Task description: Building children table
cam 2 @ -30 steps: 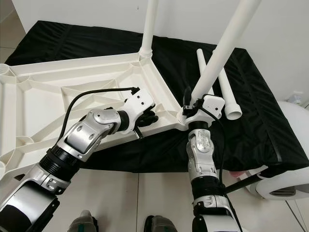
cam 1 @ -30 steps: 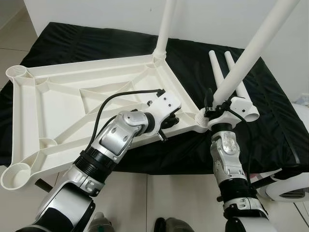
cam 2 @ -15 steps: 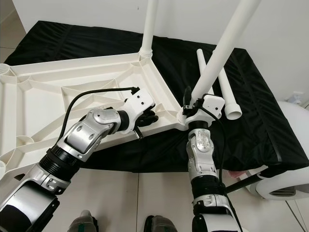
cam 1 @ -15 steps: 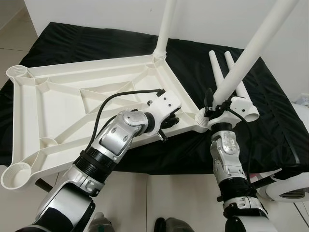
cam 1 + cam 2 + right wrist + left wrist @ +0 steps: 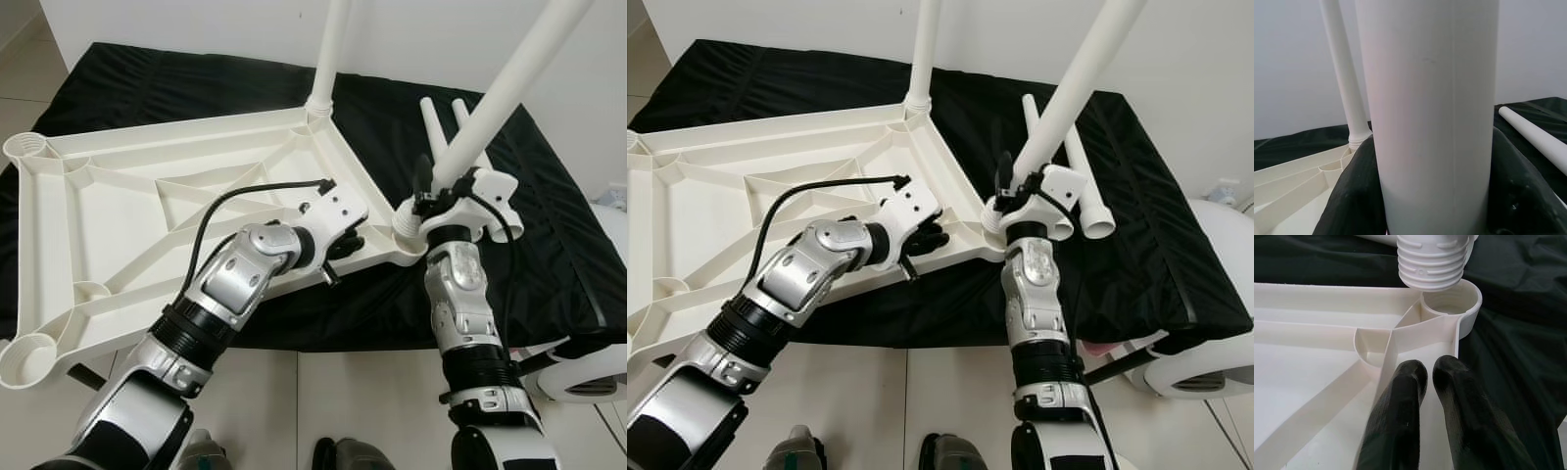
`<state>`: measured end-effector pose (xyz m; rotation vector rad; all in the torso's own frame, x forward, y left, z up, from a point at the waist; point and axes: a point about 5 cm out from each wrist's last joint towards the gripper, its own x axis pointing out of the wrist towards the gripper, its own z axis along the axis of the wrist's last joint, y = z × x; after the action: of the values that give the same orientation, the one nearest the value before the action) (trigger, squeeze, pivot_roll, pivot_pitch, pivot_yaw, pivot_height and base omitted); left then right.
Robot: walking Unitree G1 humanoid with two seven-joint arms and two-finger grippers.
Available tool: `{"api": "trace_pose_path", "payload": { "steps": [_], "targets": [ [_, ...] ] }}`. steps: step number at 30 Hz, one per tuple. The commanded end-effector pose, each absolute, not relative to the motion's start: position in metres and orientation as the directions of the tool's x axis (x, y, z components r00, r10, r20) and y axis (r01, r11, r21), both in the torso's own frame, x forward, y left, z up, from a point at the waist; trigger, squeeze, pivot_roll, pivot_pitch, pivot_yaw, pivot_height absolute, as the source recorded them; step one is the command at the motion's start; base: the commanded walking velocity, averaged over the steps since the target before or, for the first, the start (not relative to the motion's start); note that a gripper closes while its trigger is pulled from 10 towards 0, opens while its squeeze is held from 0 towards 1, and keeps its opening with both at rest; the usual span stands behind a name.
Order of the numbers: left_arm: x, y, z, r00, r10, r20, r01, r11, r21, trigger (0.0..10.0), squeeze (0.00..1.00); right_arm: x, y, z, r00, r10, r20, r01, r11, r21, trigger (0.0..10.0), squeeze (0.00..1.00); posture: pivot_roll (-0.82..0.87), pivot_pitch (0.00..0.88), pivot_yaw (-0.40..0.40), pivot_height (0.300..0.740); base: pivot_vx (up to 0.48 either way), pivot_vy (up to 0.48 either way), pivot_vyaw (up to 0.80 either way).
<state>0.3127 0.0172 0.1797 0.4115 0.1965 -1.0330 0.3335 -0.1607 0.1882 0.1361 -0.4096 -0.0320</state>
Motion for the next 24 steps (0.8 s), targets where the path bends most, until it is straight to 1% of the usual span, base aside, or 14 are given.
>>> {"api": "trace_pose_path", "payload": {
  "steps": [1, 10, 11, 14, 15, 16, 17, 18, 20, 21, 23, 24],
  "targets": [
    [0.31, 0.014, 0.18, 0.478, -0.805, -0.351, 0.877, 0.415, 0.243, 10.0, 0.0, 0.333, -0.162, 0.194, 0.911, -0.063, 0.408, 0.002, 0.989, 0.149, 10.0, 0.0, 0.06, 0.053, -0.089, 0.74, 0.0, 0.0, 0.0],
    [0.312, 0.016, 0.182, 0.484, -0.808, -0.336, 0.874, 0.427, 0.233, 10.0, 0.0, 0.333, -0.167, 0.188, 0.923, -0.064, 0.379, 0.012, 0.991, 0.137, 10.0, 0.0, 0.06, 0.044, -0.09, 0.74, 0.0, 0.0, 0.0],
    [0.313, 0.017, 0.185, 0.486, -0.814, -0.318, 0.874, 0.44, 0.208, 10.0, 1.0, 0.334, -0.17, 0.187, 0.925, -0.067, 0.374, 0.017, 0.991, 0.134, 10.0, 0.0, 0.06, 0.041, -0.09, 0.74, 0.0, 0.0, 0.0],
    [0.314, 0.018, 0.189, 0.488, -0.822, -0.294, 0.873, 0.447, 0.197, 10.0, 1.0, 0.335, -0.172, 0.186, 0.928, -0.069, 0.365, 0.023, 0.991, 0.129, 10.0, 0.0, 0.06, 0.036, -0.089, 0.74, 0.0, 0.0, 0.0],
    [0.315, 0.019, 0.194, 0.493, -0.83, -0.261, 0.87, 0.46, 0.181, 10.0, 1.0, 0.337, -0.175, 0.184, 0.933, -0.068, 0.354, 0.025, 0.992, 0.126, 10.0, 0.0, 0.06, 0.031, -0.09, 0.74, 0.0, 0.0, 0.0],
    [0.315, 0.019, 0.194, 0.493, -0.83, -0.261, 0.87, 0.46, 0.181, 10.0, 1.0, 0.337, -0.175, 0.184, 0.933, -0.068, 0.354, 0.025, 0.992, 0.126, 10.0, 0.0, 0.06, 0.031, -0.09, 0.74, 0.0, 0.0, 0.0],
    [0.317, 0.022, 0.2, 0.508, -0.833, -0.218, 0.861, 0.482, 0.165, 10.0, 1.0, 0.339, -0.178, 0.183, 0.937, -0.063, 0.343, 0.023, 0.993, 0.119, 10.0, 0.0, 0.06, 0.026, -0.091, 0.74, 0.0, 0.0, 0.0],
    [0.317, 0.022, 0.2, 0.508, -0.833, -0.218, 0.861, 0.482, 0.165, 10.0, 1.0, 0.339, -0.178, 0.183, 0.937, -0.063, 0.343, 0.023, 0.993, 0.119, 10.0, 0.0, 0.06, 0.026, -0.091, 0.74, 0.0, 0.0, 0.0],
    [0.323, 0.029, 0.209, 0.548, -0.824, -0.147, 0.836, 0.531, 0.14, 10.0, 1.0, 0.342, -0.181, 0.181, 0.944, -0.045, 0.326, 0.01, 0.994, 0.108, 10.0, 0.0, 0.07, 0.02, -0.097, 0.74, 0.0, 0.0, 0.0],
    [0.323, 0.029, 0.209, 0.548, -0.824, -0.147, 0.836, 0.531, 0.14, 10.0, 1.0, 0.342, -0.181, 0.181, 0.944, -0.045, 0.326, 0.01, 0.994, 0.108, 10.0, 0.0, 0.07, 0.02, -0.097, 0.74, 0.0, 0.0, 0.0],
    [0.327, 0.036, 0.216, 0.577, -0.812, -0.085, 0.815, 0.567, 0.123, 10.0, 1.0, 0.344, -0.182, 0.181, 0.948, -0.032, 0.317, -0.003, 0.994, 0.11, 10.0, 0.0, 0.08, 0.009, -0.101, 0.74, 0.0, 0.0, 0.0],
    [0.329, 0.04, 0.227, 0.606, -0.795, -0.009, 0.791, 0.601, 0.114, 10.0, 1.0, 0.346, -0.183, 0.181, 0.951, -0.021, 0.309, -0.014, 0.994, 0.111, 10.0, 0.0, 0.08, 0.007, -0.102, 0.74, 0.0, 0.0, 0.0]
  ]
}}
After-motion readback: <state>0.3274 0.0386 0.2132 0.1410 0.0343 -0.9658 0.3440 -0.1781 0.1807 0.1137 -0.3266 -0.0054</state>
